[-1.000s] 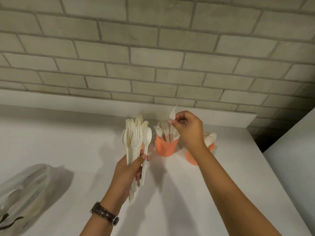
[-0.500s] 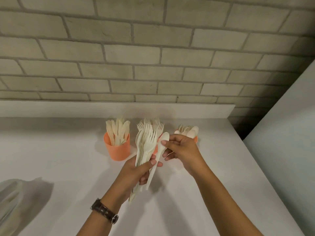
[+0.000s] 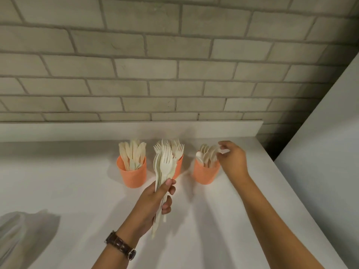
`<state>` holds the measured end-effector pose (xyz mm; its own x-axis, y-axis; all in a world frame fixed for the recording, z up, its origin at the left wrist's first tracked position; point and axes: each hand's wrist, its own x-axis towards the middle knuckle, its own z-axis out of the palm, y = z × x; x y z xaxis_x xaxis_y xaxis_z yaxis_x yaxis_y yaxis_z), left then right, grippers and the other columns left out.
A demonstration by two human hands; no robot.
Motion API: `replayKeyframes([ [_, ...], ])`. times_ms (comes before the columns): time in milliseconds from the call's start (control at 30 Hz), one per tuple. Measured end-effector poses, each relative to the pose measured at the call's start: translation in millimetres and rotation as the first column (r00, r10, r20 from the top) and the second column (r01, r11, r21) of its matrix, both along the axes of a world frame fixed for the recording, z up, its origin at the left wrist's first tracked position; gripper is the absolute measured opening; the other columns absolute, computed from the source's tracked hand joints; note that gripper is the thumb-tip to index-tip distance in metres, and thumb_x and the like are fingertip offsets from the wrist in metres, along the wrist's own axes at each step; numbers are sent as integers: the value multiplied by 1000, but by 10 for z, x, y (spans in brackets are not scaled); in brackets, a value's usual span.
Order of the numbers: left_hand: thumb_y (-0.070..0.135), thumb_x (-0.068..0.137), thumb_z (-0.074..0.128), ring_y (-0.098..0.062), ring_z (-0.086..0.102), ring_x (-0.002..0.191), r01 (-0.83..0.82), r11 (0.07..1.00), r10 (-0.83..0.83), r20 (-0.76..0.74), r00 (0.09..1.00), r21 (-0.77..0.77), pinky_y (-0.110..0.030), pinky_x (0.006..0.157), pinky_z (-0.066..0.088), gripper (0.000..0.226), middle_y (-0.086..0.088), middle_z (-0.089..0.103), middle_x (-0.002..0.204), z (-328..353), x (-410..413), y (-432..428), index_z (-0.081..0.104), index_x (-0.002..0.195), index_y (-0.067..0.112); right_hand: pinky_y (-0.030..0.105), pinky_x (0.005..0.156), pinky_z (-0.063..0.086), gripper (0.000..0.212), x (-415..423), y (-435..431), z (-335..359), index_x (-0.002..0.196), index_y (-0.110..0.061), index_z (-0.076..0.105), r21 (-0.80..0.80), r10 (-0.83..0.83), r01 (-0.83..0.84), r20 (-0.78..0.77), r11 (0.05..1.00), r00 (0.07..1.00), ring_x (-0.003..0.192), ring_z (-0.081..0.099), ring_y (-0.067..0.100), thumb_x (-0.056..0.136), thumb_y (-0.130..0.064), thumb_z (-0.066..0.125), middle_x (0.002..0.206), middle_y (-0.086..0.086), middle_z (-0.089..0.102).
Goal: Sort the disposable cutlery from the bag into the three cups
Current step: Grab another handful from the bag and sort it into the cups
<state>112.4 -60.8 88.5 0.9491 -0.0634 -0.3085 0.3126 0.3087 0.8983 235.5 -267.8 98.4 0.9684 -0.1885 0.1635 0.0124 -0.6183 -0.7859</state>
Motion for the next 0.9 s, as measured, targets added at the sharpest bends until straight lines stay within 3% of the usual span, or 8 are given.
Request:
replayKeyframes([
  [100,24,90,53,-8,33,42,-28,998,27,14,1000,48,-19,42,30,17,0,45,65,11,-26,42,51,93,8,23,74,44,39,-216,138,102,118,-20,58,-90,3,5,88,996,996,86,62,18,81,-7,60,125,-1,52],
  [200,21,89,59,-8,36,42,-104,973,86,95,992,206,-20,44,32,12,1,46,61,-3,-32,64,52,87,11,12,60,42,12,-638,439,267,93,-21,66,53,129,-141,183,989,975,62,54,8,81,-21,68,95,-8,63],
  [300,26,85,64,-2,43,46,-191,894,106,222,969,406,-17,49,37,12,13,53,54,-32,-40,59,59,95,24,17,57,45,16,-993,757,271,82,-21,70,329,266,-264,39,907,963,54,52,6,73,-31,77,71,-8,67],
  [467,26,82,68,8,60,80,-265,787,111,295,949,557,-9,64,44,27,15,67,89,-107,-106,69,54,99,41,28,46,50,24,-1021,888,252,86,-23,63,541,286,-178,-122,822,951,50,59,14,70,-23,80,72,-5,63],
  [533,26,81,70,2,61,80,-275,791,126,293,948,547,-10,63,45,29,15,67,88,-98,-122,75,54,101,39,27,44,51,21,-973,893,279,87,-20,62,580,321,-178,-154,795,934,47,59,14,73,-16,78,76,3,64],
  [700,30,82,68,-2,46,47,-211,863,124,212,969,460,-12,49,36,21,16,55,57,-56,-191,163,57,100,32,26,47,53,12,-848,923,365,91,-7,65,653,382,-133,-256,745,888,48,61,14,80,-2,63,75,10,67],
  [833,37,89,56,-7,35,43,-223,921,211,72,975,320,-20,44,33,22,6,42,55,-97,-289,321,55,89,15,22,46,53,19,-595,822,505,94,-1,66,702,323,-156,-110,694,940,50,63,18,82,10,55,71,11,66],
  [900,39,90,53,-9,33,43,-254,933,261,9,965,256,-20,43,31,27,3,40,55,-116,-309,378,55,88,12,20,51,54,21,-415,764,599,96,-4,66,627,255,-209,17,751,967,51,64,15,85,9,54,76,11,66],
])
